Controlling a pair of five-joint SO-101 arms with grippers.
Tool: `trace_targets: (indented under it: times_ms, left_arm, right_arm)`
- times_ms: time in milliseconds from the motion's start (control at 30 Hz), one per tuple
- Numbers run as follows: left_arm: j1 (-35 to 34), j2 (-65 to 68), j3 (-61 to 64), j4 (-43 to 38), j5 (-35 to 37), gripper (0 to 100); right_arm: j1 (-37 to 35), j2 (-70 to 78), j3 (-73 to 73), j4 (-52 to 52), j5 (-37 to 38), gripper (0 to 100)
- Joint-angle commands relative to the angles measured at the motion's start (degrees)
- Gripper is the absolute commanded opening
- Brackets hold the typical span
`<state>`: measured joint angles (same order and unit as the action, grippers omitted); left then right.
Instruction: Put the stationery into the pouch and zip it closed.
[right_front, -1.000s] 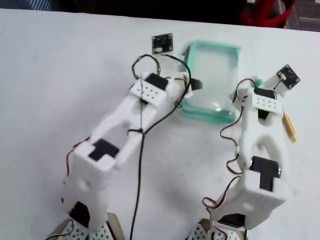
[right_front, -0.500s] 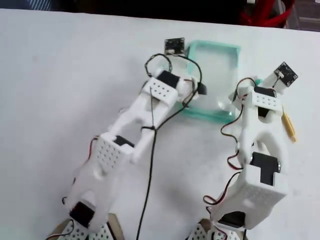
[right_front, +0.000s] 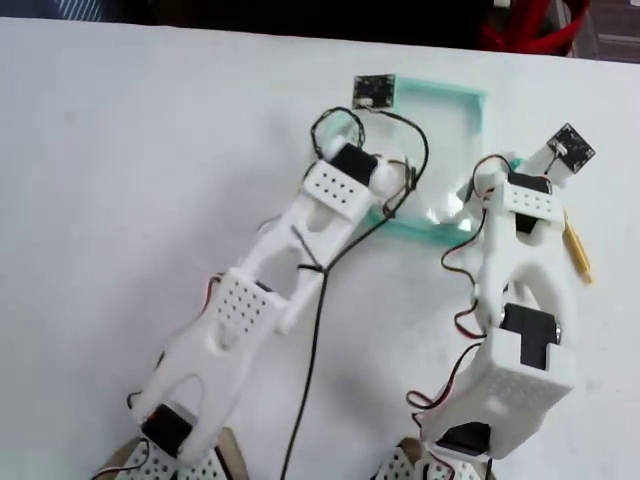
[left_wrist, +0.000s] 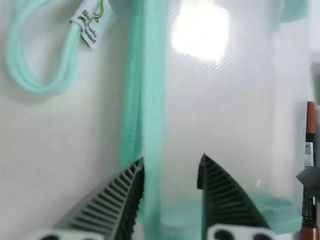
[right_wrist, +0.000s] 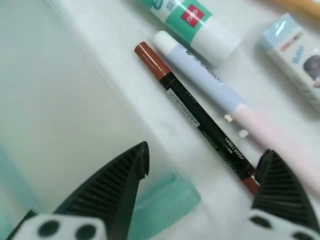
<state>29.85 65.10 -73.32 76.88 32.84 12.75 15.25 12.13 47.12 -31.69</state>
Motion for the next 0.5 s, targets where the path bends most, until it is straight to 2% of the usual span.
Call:
trace_targets:
  times_ms: [0,133,333,467]
  left_arm:
    - [0.66,-0.4,-8.44,4.31,-3.08,10]
    - [2.33,-0.31,-11.25,5.98,-8.53,2]
    - [3.56,-1.36,-11.78,8.44,-10.2,2]
    - [2.77,-4.18,-18.37,15.3,-23.56,2]
  right_arm:
    - [-0.4,-0.4,-2.37,-0.66,0.7,33.3]
    - [-0.31,-0.4,-2.37,-0.66,0.7,33.3]
    - [-0.13,-0.57,-2.37,-0.48,0.7,33.3]
    - [-0.04,-0.75,-2.37,-0.48,0.7,33.3]
